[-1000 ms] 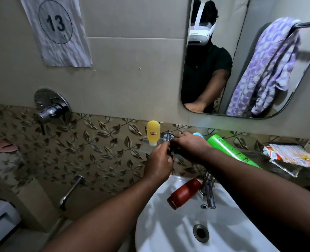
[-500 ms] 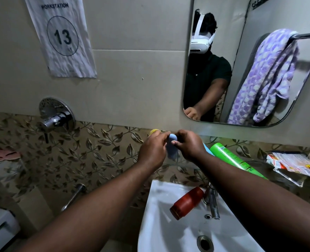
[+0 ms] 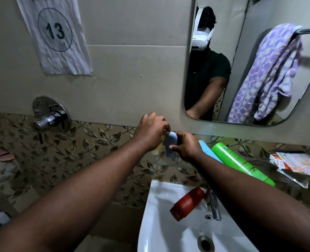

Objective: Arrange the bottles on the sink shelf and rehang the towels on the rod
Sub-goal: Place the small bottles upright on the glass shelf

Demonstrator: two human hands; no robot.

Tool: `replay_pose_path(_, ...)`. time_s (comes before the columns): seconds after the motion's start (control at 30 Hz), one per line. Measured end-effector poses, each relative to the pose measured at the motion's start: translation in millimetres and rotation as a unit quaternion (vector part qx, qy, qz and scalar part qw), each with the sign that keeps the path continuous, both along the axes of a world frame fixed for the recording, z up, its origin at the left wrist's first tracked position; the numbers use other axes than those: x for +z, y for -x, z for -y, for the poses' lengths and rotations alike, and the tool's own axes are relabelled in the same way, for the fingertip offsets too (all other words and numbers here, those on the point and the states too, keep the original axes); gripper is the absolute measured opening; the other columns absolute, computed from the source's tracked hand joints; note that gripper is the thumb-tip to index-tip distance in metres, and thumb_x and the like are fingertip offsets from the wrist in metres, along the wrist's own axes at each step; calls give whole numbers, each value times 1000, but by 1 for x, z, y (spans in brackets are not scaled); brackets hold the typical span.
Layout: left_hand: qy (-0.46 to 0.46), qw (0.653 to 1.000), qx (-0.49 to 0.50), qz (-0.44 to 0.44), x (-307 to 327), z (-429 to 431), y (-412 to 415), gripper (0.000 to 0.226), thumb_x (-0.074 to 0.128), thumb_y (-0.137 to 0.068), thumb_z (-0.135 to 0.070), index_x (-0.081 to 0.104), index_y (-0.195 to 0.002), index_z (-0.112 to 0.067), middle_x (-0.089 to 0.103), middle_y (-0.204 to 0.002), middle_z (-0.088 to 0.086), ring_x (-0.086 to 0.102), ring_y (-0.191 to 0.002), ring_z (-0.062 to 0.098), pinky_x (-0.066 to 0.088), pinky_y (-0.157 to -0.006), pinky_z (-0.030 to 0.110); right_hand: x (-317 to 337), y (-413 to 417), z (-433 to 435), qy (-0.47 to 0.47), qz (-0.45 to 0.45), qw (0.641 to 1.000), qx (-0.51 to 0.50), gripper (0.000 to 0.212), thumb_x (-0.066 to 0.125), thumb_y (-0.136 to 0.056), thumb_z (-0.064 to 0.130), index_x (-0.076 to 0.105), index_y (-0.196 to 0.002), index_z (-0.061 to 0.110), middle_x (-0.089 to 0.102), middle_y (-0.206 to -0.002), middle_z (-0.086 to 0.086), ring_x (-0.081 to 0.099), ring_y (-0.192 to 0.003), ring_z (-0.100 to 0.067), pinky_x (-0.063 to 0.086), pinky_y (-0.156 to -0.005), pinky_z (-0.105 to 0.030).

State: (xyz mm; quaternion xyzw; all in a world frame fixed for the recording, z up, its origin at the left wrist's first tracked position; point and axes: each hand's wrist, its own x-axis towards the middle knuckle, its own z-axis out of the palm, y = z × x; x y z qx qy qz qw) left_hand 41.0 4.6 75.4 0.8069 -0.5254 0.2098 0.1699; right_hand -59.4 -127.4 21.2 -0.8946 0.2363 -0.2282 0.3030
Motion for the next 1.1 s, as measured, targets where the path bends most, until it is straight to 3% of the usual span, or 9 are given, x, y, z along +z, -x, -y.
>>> replay_pose_path(0.23, -21, 999, -19, -37, 12, 7, -9, 19, 69, -92, -48, 73, -99, -31, 71, -100, -9, 53, -106, 18, 39, -96, 38, -1, -7, 8, -5, -23, 999, 24, 26, 80, -83, 15, 62, -101, 19, 66, -89, 1, 59, -81, -19, 46, -67, -31)
replay_pose_path(0.33, -34, 996, -38, -75, 16, 12, -11, 17, 72, -92, -39, 72, -107, -31, 75, -100, -9, 59, -103, 18, 41, -87, 32, 1, -8, 13, -38, -47, 998, 33, 38, 81, -82, 13, 65, -117, 17, 73, -105, -3, 68, -97, -23, 57, -85, -40)
replay_pose_path(0.43, -58, 994, -49, -81, 22, 16, -10, 14, 74, -90, -34, 73, -104, -32, 74, -93, -9, 66, -92, 17, 41, -76, 28, -1, -11, 18, -56, -57, 996, 41, 44, 84, -78, 15, 64, -117, 21, 75, -106, -4, 71, -99, -25, 58, -89, -47)
replay_pose_path(0.53, -77, 991, -57, -97, 23, 19, -6, 14, 73, -90, -32, 73, -104, -36, 65, -87, -12, 60, -83, 13, 43, -72, 27, 0, -9, 16, -94, -33, 994, 40, 65, 91, -59, 32, 61, -117, 27, 74, -108, 1, 71, -100, -20, 60, -89, -46)
replay_pose_path(0.63, -90, 988, -63, -105, 23, 23, -2, 13, 71, -91, -28, 73, -102, -34, 65, -91, -10, 61, -84, 14, 43, -69, 27, 1, -8, 6, -101, 2, 995, 11, 78, 85, -41, 51, 55, -110, 32, 72, -103, 4, 70, -95, -20, 60, -83, -45)
replay_pose_path(0.7, -95, 988, -57, -111, 24, 25, -1, 8, 72, -92, -29, 73, -99, -30, 66, -91, -7, 62, -78, 13, 43, -62, 26, 5, -8, -3, -73, 10, 997, -16, 74, 86, -43, 49, 53, -106, 28, 69, -102, 2, 67, -92, -21, 58, -78, -43)
replay_pose_path(0.83, -106, 987, -39, -112, 26, 26, -5, 9, 73, -93, -32, 72, -95, -24, 71, -93, -3, 64, -81, 14, 42, -58, 26, 2, -10, -10, -23, 6, 999, -48, 37, 82, -68, 19, 52, -88, 21, 64, -93, -3, 59, -82, -24, 45, -62, -34)
replay_pose_path(0.93, -112, 986, -37, -120, 27, 26, -6, 7, 71, -95, -28, 75, -99, -23, 73, -97, -1, 66, -88, 16, 46, -65, 26, -3, -11, -9, -18, 1, 999, -50, 27, 78, -73, 15, 60, -92, 20, 71, -90, -4, 66, -84, -27, 57, -75, -43)
replay_pose_path(1.1, -118, 986, -35, -115, 27, 25, -11, 18, 72, -93, -16, 80, -103, -29, 77, -106, -4, 70, -96, 15, 58, -79, 33, -5, -10, -1, -25, -2, 999, -32, 22, 79, -80, 17, 65, -97, 18, 74, -92, -3, 69, -87, -24, 58, -82, -45)
